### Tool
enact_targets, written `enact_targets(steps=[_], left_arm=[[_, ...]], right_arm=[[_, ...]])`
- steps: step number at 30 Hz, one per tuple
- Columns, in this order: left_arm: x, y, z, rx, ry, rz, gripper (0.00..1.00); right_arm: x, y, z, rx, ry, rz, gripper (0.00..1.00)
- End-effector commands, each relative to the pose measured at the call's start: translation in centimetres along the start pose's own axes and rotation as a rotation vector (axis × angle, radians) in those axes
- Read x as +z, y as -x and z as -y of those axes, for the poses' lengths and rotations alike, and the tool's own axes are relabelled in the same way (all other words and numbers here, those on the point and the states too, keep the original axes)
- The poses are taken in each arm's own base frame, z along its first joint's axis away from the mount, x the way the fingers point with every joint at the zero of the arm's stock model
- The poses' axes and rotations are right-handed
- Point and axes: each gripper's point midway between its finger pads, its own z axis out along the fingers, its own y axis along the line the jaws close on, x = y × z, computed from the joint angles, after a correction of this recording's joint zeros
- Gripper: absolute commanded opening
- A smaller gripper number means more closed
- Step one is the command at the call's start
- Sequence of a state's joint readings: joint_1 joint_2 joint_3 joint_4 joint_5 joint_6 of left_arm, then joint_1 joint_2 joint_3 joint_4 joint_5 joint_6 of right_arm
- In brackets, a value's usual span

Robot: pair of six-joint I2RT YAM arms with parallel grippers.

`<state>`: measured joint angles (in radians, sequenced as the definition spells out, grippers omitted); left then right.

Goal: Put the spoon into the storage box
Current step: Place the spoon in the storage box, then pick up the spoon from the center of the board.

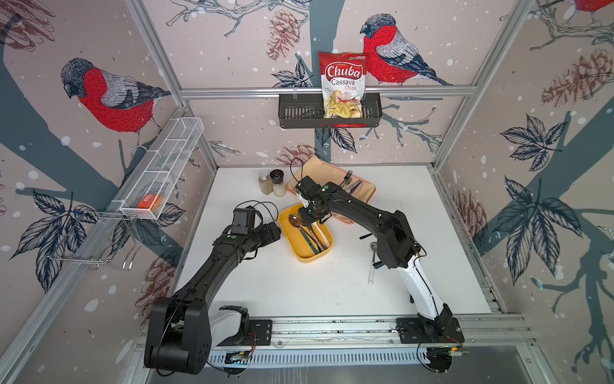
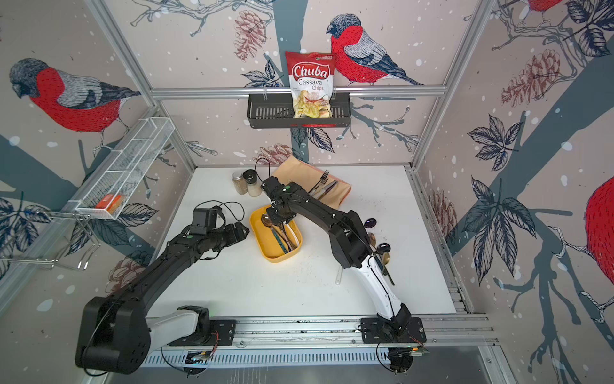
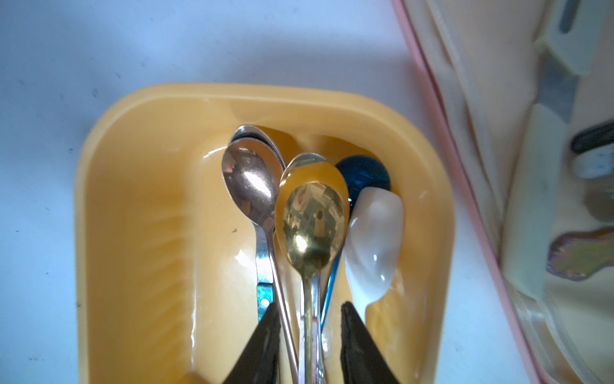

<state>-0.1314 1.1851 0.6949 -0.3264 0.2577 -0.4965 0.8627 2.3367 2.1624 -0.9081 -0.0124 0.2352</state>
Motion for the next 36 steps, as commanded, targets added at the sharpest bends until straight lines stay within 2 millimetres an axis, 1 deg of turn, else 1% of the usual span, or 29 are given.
enact_targets(steps=[1, 3, 5, 8, 11, 13, 15, 19, 22, 25, 29, 33, 36], left_arm=[[-0.4, 0.5, 0.8, 0.067, 0.007, 0.011, 0.88], [-0.5, 0.8, 1.8, 0.113, 0.008, 0.018, 0.88], [-0.4, 0.7, 2.7, 0.155, 0.008, 0.015, 0.88], [0.0, 0.6, 3.9, 0.193, -0.006, 0.003, 0.88], [0.4, 0.5, 4.7, 0.217, -0.016, -0.008, 0.88], [0.7, 0.4, 5.2, 0.234, -0.021, -0.015, 0.88], [0.9, 0.3, 5.5, 0.246, -0.02, -0.024, 0.88], [1.1, 0.1, 5.8, 0.258, -0.022, -0.029, 0.88], [1.3, 0.0, 5.8, 0.259, -0.021, -0.037, 0.88], [1.4, -0.1, 5.8, 0.261, -0.021, -0.04, 0.88], [1.4, -0.3, 5.6, 0.264, -0.015, -0.044, 0.88], [1.5, -0.4, 5.4, 0.262, -0.008, -0.047, 0.88], [1.5, -0.5, 5.3, 0.263, -0.006, -0.049, 0.88]], right_arm=[[-2.8, 0.1, 1.8, 0.038, -0.054, 0.025, 0.34], [-4.1, -0.3, 3.1, 0.067, -0.075, 0.032, 0.35], [-5.2, -1.2, 4.7, 0.105, -0.099, 0.033, 0.35], [-6.8, -3.1, 7.8, 0.183, -0.142, 0.035, 0.35], [-7.8, -5.7, 11.6, 0.294, -0.178, 0.026, 0.35], [-8.3, -8.0, 14.2, 0.375, -0.201, 0.014, 0.35], [-8.4, -10.2, 16.3, 0.433, -0.233, -0.005, 0.35], [-8.6, -13.7, 19.3, 0.533, -0.264, -0.025, 0.37], [-8.2, -15.1, 20.5, 0.602, -0.25, -0.031, 0.37], [-7.5, -15.8, 21.0, 0.649, -0.242, -0.033, 0.38], [-6.2, -16.0, 20.9, 0.683, -0.231, -0.052, 0.39], [-5.2, -15.9, 20.4, 0.698, -0.215, -0.062, 0.4], [-4.3, -16.4, 20.2, 0.703, -0.217, -0.087, 0.41]])
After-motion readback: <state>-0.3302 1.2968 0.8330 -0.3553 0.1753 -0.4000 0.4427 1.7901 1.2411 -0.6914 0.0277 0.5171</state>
